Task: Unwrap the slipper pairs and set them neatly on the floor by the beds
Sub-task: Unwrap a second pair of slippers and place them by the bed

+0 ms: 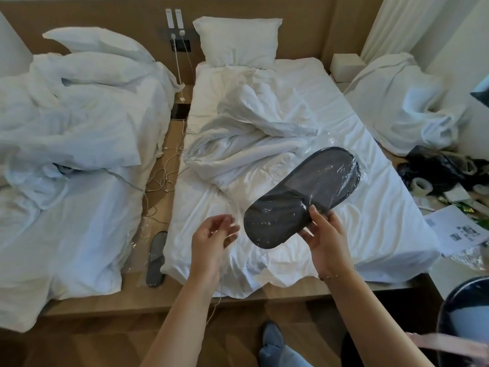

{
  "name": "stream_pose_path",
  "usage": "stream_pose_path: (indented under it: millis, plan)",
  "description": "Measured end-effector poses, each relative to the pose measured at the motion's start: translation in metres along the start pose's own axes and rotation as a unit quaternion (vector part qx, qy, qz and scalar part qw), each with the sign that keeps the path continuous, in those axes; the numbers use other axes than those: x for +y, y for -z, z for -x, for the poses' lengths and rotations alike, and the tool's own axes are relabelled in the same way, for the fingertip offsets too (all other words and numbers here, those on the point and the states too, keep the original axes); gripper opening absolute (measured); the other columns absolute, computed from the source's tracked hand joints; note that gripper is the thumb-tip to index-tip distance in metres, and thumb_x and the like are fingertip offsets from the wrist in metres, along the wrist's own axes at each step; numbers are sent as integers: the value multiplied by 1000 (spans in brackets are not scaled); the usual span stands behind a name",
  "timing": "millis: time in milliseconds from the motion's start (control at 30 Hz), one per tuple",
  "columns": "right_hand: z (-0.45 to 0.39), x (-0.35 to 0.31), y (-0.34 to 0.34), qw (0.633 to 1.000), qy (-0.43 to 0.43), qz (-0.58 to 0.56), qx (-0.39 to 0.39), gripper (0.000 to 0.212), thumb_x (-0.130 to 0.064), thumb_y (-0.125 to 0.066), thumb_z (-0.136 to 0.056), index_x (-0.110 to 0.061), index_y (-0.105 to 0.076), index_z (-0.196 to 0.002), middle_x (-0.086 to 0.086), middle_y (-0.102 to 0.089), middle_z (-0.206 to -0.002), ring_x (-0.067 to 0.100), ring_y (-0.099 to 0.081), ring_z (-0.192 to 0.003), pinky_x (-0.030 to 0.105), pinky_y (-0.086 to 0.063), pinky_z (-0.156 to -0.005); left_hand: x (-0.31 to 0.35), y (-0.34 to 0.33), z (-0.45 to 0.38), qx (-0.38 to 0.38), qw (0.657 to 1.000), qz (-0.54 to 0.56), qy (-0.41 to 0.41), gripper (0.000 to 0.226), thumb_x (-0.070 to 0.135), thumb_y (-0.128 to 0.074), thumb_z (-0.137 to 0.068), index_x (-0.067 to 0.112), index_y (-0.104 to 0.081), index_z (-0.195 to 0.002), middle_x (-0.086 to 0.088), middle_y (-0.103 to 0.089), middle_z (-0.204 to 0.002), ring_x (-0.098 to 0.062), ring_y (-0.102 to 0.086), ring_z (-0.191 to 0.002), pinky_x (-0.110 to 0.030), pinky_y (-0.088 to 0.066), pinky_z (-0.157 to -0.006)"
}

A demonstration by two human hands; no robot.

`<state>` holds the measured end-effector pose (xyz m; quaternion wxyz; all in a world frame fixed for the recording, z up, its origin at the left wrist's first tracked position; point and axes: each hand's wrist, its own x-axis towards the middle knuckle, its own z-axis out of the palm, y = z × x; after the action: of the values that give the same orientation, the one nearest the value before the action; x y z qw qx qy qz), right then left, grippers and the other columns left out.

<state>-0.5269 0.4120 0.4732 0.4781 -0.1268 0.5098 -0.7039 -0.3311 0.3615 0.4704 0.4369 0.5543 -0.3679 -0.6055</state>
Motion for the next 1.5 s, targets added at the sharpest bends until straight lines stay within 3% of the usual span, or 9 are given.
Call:
stream_pose_path:
  millis: [100, 200, 333, 567, 733, 967, 1133, 1333, 1500]
  plan:
    - [-7, 2, 0, 999, -22, -44, 7, 14, -11, -54, -95, -14, -62, -106, 4, -69, -103, 19, -66, -93, 29, -58, -66, 1, 14, -6, -14, 978, 173, 113, 15, 13, -58, -92, 5, -67, -101, -10, -74, -97, -21, -73, -87, -28, -59, -73]
    - [-13, 0, 1, 997, -29, -74, 12, 22, -11, -53, -95, -12, -59, -116, 4, -68, -104, 18, -65, -93, 28, -58, -67, -2, 29, -14, 2, 963, 224, 152, 13, 9, -60, -90, 4, -65, -101, -14, -72, -101, -20, -73, -82, -24, -60, -64]
    - [-15, -7, 5, 998, -8, -57, 24, 19, -12, -54, -95, -14, -58, -113, 1, -69, -104, 16, -66, -92, 28, -58, -66, -2, 36, -18, 65, 996, -50, -26, 35, 19, -72, -83, 17, -58, -115, -2, -66, -113, -13, -64, -98, -26, -53, -84]
    - [-10, -6, 11, 996, -14, -89, 6, 18, -13, -53, -95, -15, -61, -112, 0, -70, -103, 16, -66, -93, 28, -58, -70, 6, 19, 3, -2, 923, -282, -262, 24, 17, -73, -82, 24, -65, -102, 15, -67, -96, 1, -64, -83, -10, -51, -71]
    - [-6, -3, 8, 992, -18, -121, -18, 24, -11, -51, -95, -11, -59, -118, 1, -71, -101, 14, -70, -88, 28, -58, -69, 8, -2, 10, -191, 958, -186, -103, 19, 27, -60, -91, 15, -69, -102, 1, -75, -92, -14, -71, -84, -18, -54, -72]
    - [-1, 4, 6, 995, -4, -96, 4, 15, -9, -51, -96, -13, -60, -107, 1, -71, -97, 16, -68, -87, 30, -59, -69, 14, -19, 12, -183, 982, -50, -19, 41, 52, -67, -77, 19, -69, -99, -4, -75, -98, -16, -71, -94, -28, -55, -84]
    - [4, 5, 5, 999, -3, -42, -2, 15, -12, -57, -93, -13, -60, -108, 7, -70, -102, 20, -69, -92, 36, -59, -77, 10, -21, 14, -129, 991, -38, -2, 13, 26, -60, -92, 18, -68, -98, -4, -75, -97, -17, -72, -92, -31, -56, -82]
    - [-11, -22, 19, 998, 11, -31, 60, 38, -34, -61, -90, -14, -58, -122, 7, -68, -112, 23, -67, -102, 38, -56, -84, 5, -7, 3, -85, 993, 42, 67, 14, 14, -56, -93, 13, -69, -99, -4, -75, -91, -19, -70, -92, -30, -53, -80]
    - [-34, -34, 42, 996, 6, -10, 94, 14, -21, -54, -96, -12, -63, -102, 7, -66, -100, 21, -67, -90, 39, -56, -85, -4, 13, -9, -49, 993, 56, 87, 23, 18, -57, -93, 12, -62, -115, -10, -66, -112, -22, -63, -103, -31, -52, -83]
